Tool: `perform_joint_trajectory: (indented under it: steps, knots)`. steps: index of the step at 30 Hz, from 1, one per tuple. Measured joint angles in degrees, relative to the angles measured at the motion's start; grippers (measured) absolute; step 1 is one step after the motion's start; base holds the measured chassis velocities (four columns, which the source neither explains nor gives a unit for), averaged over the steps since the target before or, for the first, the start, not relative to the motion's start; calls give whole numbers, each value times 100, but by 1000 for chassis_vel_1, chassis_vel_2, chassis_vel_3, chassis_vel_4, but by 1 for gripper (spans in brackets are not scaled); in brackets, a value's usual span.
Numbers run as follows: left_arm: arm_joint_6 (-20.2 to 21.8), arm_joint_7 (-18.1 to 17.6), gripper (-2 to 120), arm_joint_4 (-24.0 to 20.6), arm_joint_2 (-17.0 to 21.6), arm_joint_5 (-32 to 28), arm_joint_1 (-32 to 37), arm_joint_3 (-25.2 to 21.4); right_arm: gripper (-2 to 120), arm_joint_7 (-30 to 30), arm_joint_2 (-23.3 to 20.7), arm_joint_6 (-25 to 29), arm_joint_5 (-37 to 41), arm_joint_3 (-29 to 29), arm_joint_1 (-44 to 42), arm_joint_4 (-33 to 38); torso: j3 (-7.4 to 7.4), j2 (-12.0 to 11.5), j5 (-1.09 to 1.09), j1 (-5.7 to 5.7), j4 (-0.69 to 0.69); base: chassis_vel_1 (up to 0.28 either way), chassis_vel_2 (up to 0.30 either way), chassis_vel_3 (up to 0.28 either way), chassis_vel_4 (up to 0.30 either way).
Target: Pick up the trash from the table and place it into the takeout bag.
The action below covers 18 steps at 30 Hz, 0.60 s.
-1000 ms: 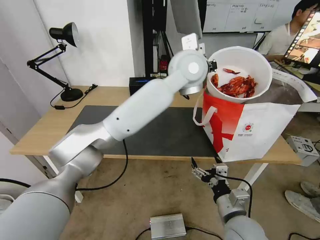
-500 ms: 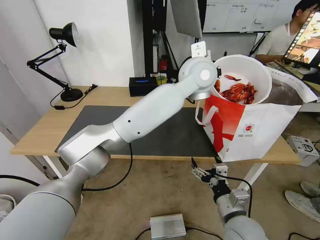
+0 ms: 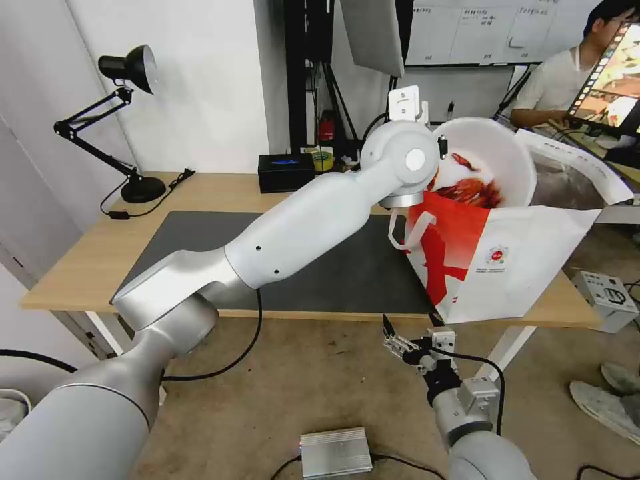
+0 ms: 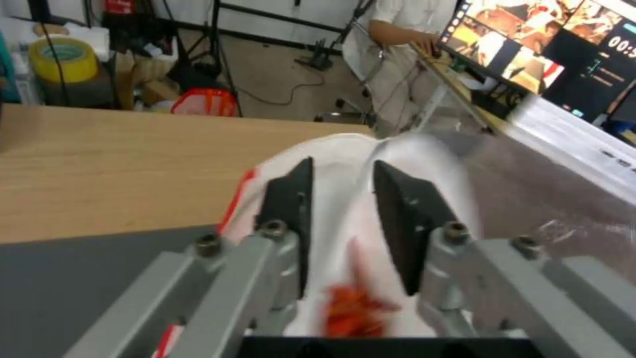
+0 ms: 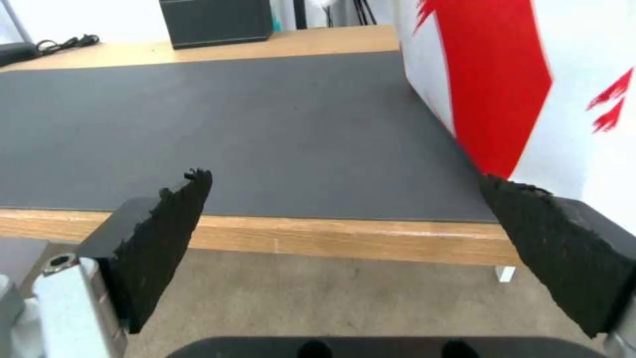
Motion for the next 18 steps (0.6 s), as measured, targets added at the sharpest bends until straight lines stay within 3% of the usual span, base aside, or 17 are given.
perform_joint_trajectory:
  steps: [14,18]
  knots:
    - [35,33,83,-121,27,-70,-55,7,100,0,0,0,0,0,0,0,0,0,0,0,-1,0,0,0,0]
    - [20,3,97,-274,279,50,-41,101,100,0,0,0,0,0,0,0,0,0,0,0,-2,0,0,0,0]
